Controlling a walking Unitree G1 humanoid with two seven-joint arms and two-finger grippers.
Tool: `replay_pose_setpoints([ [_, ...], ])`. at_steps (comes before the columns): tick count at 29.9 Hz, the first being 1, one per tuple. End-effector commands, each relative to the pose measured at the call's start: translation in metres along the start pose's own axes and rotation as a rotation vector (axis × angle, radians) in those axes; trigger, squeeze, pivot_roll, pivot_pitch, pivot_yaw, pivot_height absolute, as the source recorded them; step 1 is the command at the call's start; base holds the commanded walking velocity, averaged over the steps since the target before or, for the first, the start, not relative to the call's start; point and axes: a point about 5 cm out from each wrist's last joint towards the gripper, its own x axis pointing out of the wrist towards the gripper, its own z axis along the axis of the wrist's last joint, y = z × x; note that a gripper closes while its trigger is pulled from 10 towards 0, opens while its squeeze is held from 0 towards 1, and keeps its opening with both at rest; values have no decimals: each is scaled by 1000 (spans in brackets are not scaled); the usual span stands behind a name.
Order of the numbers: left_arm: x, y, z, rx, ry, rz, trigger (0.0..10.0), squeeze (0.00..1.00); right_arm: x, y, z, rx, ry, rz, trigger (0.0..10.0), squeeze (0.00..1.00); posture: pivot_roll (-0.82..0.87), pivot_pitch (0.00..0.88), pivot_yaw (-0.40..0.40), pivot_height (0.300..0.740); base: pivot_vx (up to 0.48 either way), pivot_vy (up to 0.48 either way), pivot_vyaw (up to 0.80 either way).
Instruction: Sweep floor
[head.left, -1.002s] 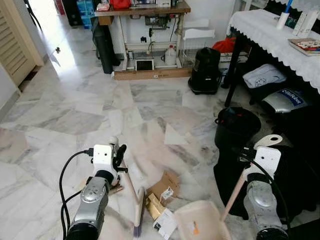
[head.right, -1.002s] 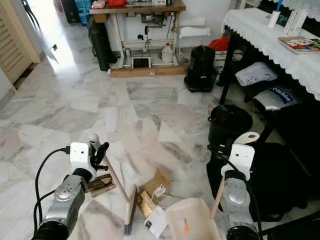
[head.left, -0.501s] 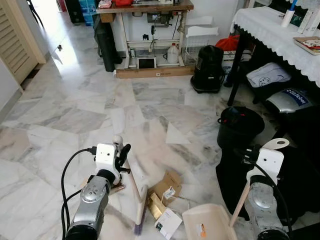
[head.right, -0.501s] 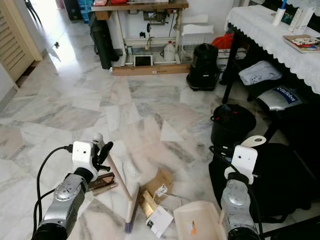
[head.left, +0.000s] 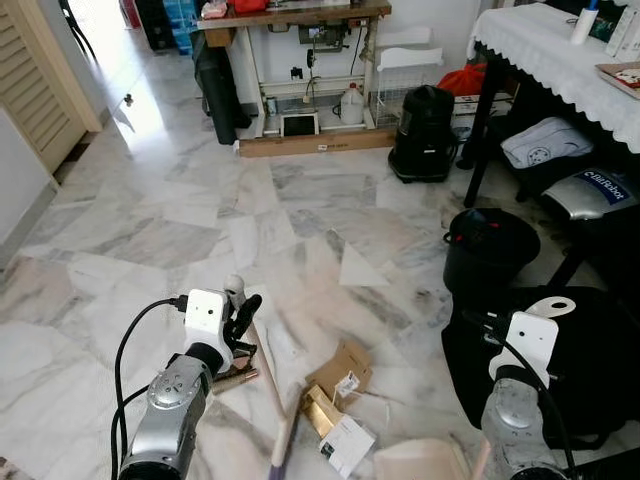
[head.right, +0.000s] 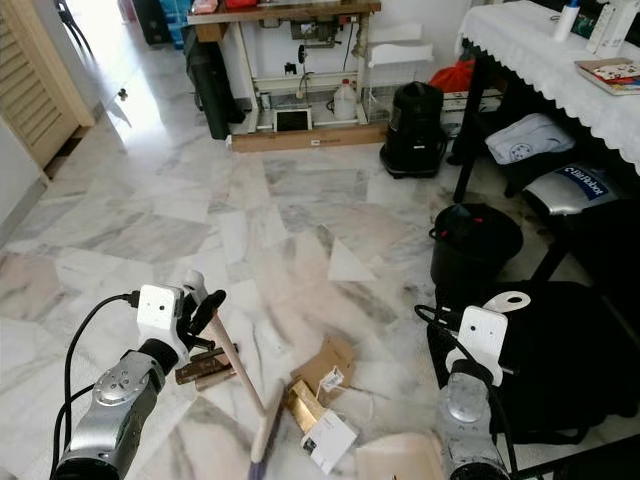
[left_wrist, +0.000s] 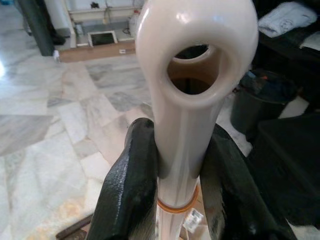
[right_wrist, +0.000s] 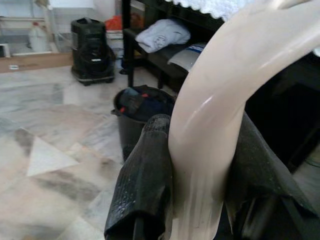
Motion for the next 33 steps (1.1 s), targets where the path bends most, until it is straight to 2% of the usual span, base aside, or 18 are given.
replay_pose_setpoints([
  [1, -2, 3, 9, 3, -24, -12, 10000, 0, 3, -2, 7, -8, -46, -31, 10000, 0, 28, 0, 96, 740, 0, 0, 0],
  [6, -5, -1, 7, -47, 4, -38, 10000, 0, 3, -6, 4, -24, -39, -56, 10000, 0, 47, 13, 101, 740, 0, 0, 0],
  [12, -9, 1, 10, -114, 26, -32, 10000, 0, 2, 0, 3, -33, -34, -60, 10000, 0, 61, 31, 104, 740, 0, 0, 0],
  [22, -8, -4, 13, -129, 51, -90, 10000, 0, -3, 13, 2, -9, -18, -25, 10000, 0, 78, 45, 114, 740, 0, 0, 0],
  [26, -8, -6, 14, -132, 58, -106, 10000, 0, -4, 14, 2, -7, -18, -24, 10000, 0, 79, 47, 117, 740, 0, 0, 0],
  [33, -7, -14, 18, -191, 76, -178, 10000, 0, -6, 13, -2, -11, -12, -29, 10000, 0, 81, 51, 122, 740, 0, 0, 0],
])
